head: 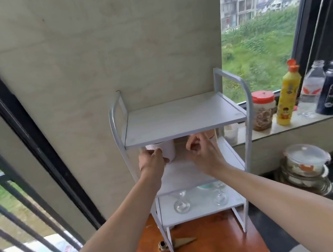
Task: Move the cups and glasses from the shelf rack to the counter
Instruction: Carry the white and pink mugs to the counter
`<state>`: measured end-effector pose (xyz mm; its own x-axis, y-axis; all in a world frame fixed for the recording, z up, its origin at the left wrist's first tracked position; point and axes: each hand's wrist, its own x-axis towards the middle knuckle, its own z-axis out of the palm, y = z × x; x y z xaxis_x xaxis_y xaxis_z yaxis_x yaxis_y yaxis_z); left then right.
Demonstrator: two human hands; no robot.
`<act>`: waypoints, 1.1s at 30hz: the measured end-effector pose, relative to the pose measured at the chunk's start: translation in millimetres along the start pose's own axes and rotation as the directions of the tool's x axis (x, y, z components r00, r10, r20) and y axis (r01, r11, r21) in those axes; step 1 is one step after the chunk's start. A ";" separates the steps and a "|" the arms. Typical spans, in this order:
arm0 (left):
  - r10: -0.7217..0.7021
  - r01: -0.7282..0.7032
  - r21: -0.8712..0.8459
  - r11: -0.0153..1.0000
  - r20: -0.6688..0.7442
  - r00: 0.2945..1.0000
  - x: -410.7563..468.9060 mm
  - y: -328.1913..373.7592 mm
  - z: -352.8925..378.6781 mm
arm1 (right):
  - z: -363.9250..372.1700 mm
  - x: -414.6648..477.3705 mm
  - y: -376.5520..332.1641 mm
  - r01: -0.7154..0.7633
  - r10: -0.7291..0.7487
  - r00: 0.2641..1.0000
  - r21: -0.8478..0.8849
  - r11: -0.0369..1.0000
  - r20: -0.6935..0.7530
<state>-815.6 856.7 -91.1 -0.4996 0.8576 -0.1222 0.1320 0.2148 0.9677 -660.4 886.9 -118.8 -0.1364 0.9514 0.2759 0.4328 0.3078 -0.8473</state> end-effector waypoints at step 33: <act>0.077 -0.078 -0.003 0.997 -0.090 0.993 -170.5 -33.7 -4.1 | -140.4 -169.9 16.9 -0.255 0.284 0.959 0.430 0.866 -0.003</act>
<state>-738.5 701.3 -101.9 -0.5629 0.8261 -0.0266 0.1684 0.1460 0.9748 -504.8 729.9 -116.2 -0.0056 0.9997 0.0253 0.0261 0.0255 -0.9993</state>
